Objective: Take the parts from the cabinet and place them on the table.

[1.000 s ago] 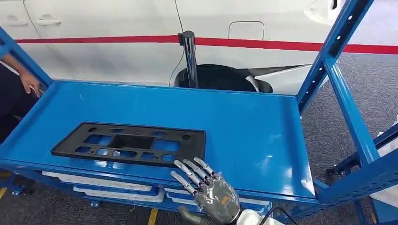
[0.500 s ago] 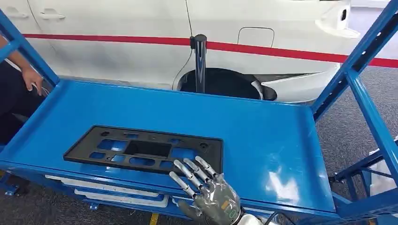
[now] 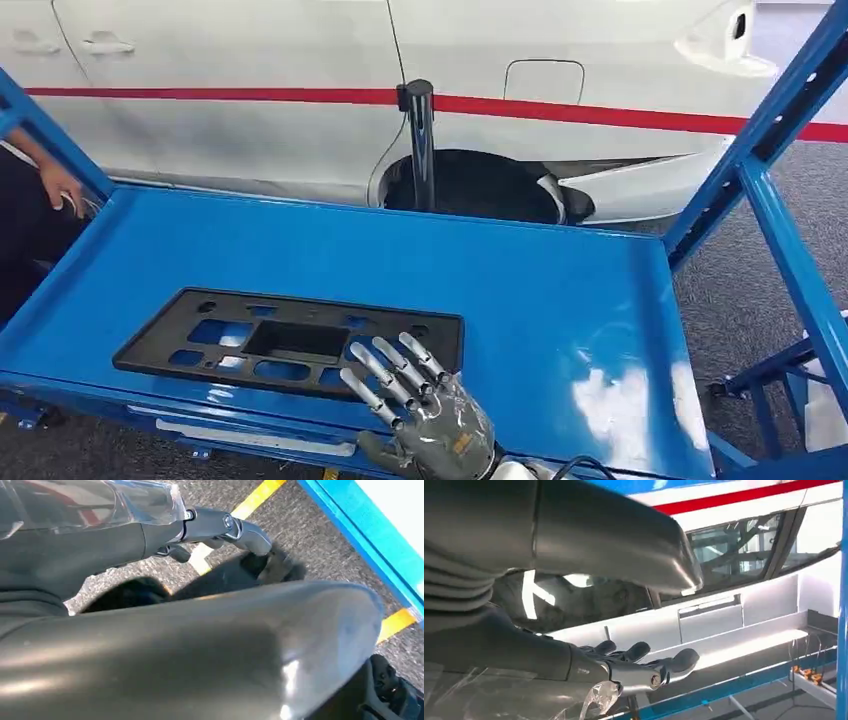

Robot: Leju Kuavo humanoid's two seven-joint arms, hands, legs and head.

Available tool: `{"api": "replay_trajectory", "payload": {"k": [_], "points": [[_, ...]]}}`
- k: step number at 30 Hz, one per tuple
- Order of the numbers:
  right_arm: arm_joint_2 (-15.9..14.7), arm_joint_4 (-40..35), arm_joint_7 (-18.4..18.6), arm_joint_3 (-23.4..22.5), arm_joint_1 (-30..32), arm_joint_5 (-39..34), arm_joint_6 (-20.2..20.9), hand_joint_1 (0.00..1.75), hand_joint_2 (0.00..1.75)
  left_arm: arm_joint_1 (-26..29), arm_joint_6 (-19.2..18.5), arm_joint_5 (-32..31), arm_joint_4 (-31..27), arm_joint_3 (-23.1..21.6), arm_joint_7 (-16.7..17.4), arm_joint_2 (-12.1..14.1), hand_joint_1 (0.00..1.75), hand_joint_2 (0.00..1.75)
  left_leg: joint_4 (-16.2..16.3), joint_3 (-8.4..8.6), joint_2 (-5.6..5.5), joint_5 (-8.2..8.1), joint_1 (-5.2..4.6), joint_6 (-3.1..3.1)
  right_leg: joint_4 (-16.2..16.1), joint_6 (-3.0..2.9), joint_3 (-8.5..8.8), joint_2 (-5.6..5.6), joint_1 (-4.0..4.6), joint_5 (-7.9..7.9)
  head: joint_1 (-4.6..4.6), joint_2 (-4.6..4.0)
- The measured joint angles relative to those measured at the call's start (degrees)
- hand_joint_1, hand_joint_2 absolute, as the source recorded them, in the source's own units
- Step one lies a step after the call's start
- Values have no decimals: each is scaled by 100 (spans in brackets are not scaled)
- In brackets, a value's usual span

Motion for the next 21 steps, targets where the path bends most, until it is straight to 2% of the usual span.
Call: {"api": "replay_trajectory", "payload": {"k": [2, 3, 4, 5, 6, 7, 8, 9, 10, 12, 13, 14, 15, 16, 18, 19, 21], "points": [[55, 61, 0, 22, -2, 0, 0, 0, 0, -7, 0, 0, 0, 2, 0, 0, 0, 0, -1032, 420, 26, 614, 16, -5, -1, 46, 95, 5, -30, -58, 0, 0], [81, 88, 0, 29, -4, 0, 4, 0, 0, -8, 2, -2, 0, 2, 0, 0, 0, 0, -1520, 623, 54, 840, 17, 6, -7, 86, 129, 6, -34, -86, -2, 2], [83, 114, 0, 37, -5, 0, 9, 0, 0, -18, 2, -2, 0, 2, 0, 0, 0, 0, -1640, 657, 58, 796, -43, 23, 2, 141, 140, 18, 6, -121, 0, 2], [103, 138, -5, 46, -5, -2, 20, 0, 0, -18, 2, -4, 0, 4, 0, 0, 0, 0, -1636, 642, 46, 794, -46, 69, -15, 163, 141, 19, -3, -126, 7, 2], [116, 157, -18, 50, -5, -11, 33, 0, 175, -10, 7, -7, 0, 4, 2, 2, 0, 0, -1630, 638, 43, 773, -69, 103, -40, 194, 157, 17, 2, -137, 9, 2], [118, 171, -33, 50, -5, -20, 48, 0, 175, -6, 9, -7, 0, 4, 2, 4, 0, 0, -1632, 643, 40, 763, -90, 143, -84, 232, 185, 13, -18, -131, 7, 0], [131, 182, -46, 50, -8, -37, 66, 0, 175, -9, 17, -9, 0, 4, 2, 4, 0, 0, -1681, 673, 35, 783, -70, 197, -97, 281, 215, 11, -21, -147, 7, 0], [134, 199, -61, 53, -8, -46, 81, 0, 175, -11, 20, -15, 0, 7, 0, 4, 0, 0, -1716, 739, 35, 798, -47, 230, 2, 290, 214, 8, -34, -215, 9, 0], [136, 208, -85, 61, -10, -46, 105, 0, 175, -18, 20, -22, 0, 7, 0, 7, 0, 0, -1727, 769, 41, 775, -49, 280, 280, 278, 84, 7, -23, -371, 22, 2], [134, 228, -133, 79, -14, -46, 153, 0, 175, -20, 17, -39, 0, 7, 0, 4, 0, 0, -1726, 812, 44, 731, -80, 347, 1290, 259, -442, 7, 6, -809, 24, 0], [134, 238, -147, 85, -14, -46, 173, 0, 175, -19, 15, -44, 0, 7, 0, 4, 0, 0, -1725, 824, 44, 711, -104, 376, 1706, 252, -693, 8, 26, -918, 24, 2], [134, 252, -151, 90, -15, -46, 190, 0, 175, -12, 13, -57, 0, 7, 0, 4, 0, 0, -1725, 844, 38, 696, -124, 392, 1843, 240, -817, 8, 39, -878, 24, 0], [134, 262, -160, 96, -15, -44, 208, 0, 175, -9, 13, -61, 0, 7, 0, 4, 0, 0, -1725, 871, 25, 677, -142, 400, 1700, 214, -798, 8, 56, -709, 24, 2], [134, 271, -166, 103, -20, -42, 225, 0, 175, -8, 13, -65, 0, 7, 2, 4, 0, 0, -1724, 907, 9, 654, -154, 402, 1330, 181, -659, 8, 73, -451, 24, 2], [133, 287, -149, 138, -68, -22, 273, 0, 175, -12, 2, -83, 0, 7, 0, 4, 0, 0, -1723, 1001, -12, 587, -171, 382, 224, 75, -178, 10, 118, 132, 24, 2], [127, 299, -49, 179, -126, -4, 286, 0, 175, -16, 0, -94, 0, 7, 0, 2, 0, 0, -1707, 1003, -11, 553, -215, 346, 46, 28, -96, 9, 154, 76, 24, 2], [125, 324, 302, 328, -317, 2, 310, 0, 175, -20, 0, -101, 0, 7, 0, 2, 0, 0, -1706, 989, -7, 534, -203, 312, 26, 12, -113, 10, 160, 91, 22, 2]]}}
